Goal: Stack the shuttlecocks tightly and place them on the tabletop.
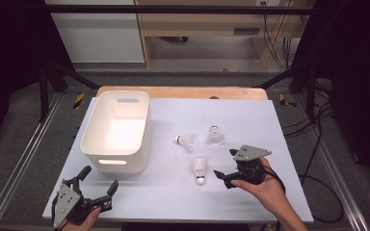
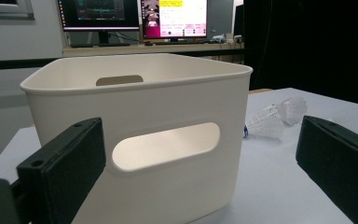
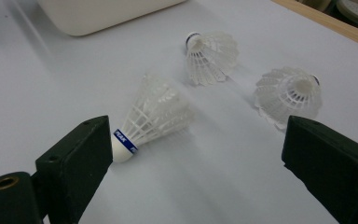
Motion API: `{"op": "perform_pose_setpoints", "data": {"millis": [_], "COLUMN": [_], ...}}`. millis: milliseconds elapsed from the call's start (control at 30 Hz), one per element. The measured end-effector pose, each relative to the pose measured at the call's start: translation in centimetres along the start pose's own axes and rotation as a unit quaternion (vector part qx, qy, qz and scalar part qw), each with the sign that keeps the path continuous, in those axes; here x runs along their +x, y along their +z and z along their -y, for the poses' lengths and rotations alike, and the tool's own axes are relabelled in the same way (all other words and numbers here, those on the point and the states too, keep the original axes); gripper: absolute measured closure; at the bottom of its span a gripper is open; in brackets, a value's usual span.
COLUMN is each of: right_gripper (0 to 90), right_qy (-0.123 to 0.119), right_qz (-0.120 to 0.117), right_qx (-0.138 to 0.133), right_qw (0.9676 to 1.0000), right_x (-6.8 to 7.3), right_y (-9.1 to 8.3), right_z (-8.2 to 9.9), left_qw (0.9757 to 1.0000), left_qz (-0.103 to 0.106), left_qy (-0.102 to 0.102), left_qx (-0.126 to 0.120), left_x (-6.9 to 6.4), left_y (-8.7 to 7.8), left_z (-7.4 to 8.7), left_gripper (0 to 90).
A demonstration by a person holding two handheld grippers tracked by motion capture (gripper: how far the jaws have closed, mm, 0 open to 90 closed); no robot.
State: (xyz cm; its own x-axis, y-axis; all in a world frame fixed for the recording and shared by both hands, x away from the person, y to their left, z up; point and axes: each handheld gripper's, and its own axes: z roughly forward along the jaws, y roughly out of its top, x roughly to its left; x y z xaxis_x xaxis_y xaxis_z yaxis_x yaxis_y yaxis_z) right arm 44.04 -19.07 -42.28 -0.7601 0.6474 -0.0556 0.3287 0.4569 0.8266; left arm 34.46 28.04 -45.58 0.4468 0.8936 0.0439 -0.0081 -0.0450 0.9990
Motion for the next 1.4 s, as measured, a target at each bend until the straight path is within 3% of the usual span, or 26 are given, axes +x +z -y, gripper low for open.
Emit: {"op": "perform_pose_setpoints", "data": {"millis": [167, 500, 1400], "right_gripper": [10.2, 12.7, 21.7], "right_qy": [-0.016, -0.032, -0.039], "right_qz": [-0.019, -0.038, -0.07], "right_qx": [0.025, 0.047, 0.083], "right_qw": [0.9994, 0.9977, 0.9934], "right_x": [0.5, 1.1, 1.0], "right_y": [1.4, 3.6, 6.3], "right_z": [-1.2, -2.7, -3.8], "left_qw": [1.0, 1.0, 0.9997], "left_qz": [-0.001, 0.003, 0.02], "left_qy": [0.0, -0.001, 0.009], "left_qx": [0.001, 0.004, 0.006], "left_x": [0.2, 0.2, -0.3], "left_y": [0.0, 0.1, 0.3], "left_z": [0.1, 0.3, 0.4], "left_gripper": [1.5, 1.3, 1.0]}}
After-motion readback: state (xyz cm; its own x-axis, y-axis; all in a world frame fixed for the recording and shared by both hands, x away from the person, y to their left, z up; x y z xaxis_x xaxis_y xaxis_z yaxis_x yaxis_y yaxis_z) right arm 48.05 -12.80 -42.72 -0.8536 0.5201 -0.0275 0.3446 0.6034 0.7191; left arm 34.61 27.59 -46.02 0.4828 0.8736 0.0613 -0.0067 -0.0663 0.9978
